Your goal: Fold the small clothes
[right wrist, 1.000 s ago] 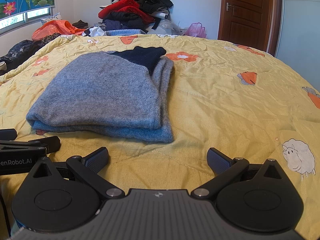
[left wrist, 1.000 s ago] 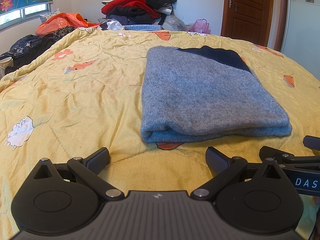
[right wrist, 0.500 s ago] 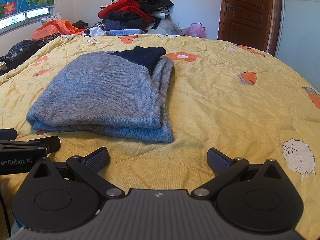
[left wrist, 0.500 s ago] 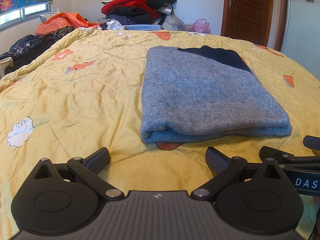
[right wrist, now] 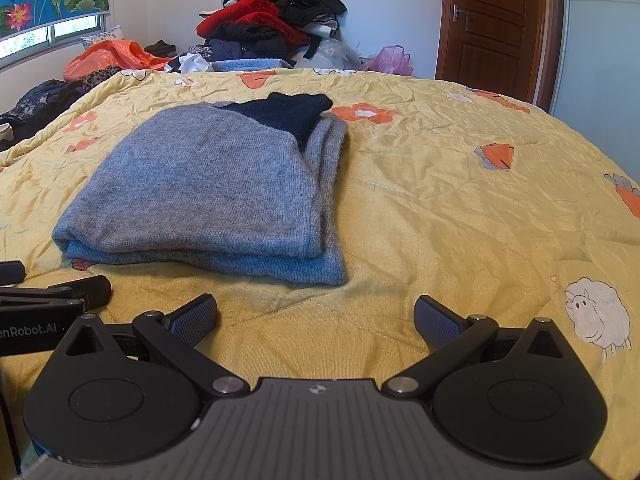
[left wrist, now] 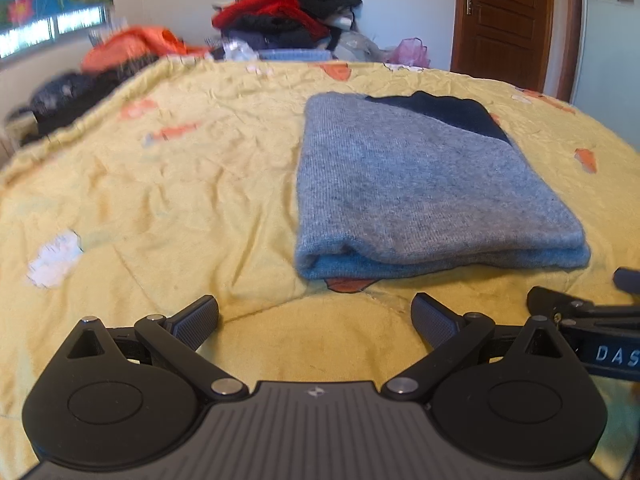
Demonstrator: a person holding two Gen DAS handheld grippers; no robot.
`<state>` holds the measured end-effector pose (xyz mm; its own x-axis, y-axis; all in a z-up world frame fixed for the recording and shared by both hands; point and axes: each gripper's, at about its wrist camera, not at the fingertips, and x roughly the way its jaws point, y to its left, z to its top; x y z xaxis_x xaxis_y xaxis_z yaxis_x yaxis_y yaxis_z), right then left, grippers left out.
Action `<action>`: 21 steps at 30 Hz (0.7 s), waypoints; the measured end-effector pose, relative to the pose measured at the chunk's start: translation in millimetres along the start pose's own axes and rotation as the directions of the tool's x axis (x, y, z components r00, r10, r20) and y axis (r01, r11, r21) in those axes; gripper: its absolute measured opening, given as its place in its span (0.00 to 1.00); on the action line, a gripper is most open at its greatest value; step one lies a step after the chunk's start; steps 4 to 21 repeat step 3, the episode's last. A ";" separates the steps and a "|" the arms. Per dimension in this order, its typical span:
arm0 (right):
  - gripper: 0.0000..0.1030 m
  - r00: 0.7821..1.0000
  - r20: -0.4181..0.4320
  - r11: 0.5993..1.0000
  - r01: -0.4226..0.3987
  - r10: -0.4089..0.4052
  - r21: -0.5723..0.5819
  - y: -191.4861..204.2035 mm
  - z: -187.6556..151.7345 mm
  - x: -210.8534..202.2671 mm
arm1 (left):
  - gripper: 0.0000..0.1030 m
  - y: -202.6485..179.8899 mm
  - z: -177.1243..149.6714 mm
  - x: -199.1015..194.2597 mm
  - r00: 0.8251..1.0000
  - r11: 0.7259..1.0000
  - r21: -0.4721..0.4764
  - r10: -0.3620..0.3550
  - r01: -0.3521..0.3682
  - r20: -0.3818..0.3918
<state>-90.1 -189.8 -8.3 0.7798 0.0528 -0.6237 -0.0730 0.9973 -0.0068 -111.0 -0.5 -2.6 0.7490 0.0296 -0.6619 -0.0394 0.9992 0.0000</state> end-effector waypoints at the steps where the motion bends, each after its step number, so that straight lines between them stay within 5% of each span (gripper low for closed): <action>1: 1.00 1.000 0.000 1.000 0.000 0.000 0.000 0.1 0.0 0.0 | 1.00 2.2 0.5 0.0 1.000 1.000 -0.001 -0.007 0.007 -0.003; 21: 1.00 1.000 0.000 1.000 0.000 0.000 0.000 0.0 0.0 0.0 | 1.00 5.6 1.3 -0.4 1.000 1.000 0.001 -0.014 0.014 -0.011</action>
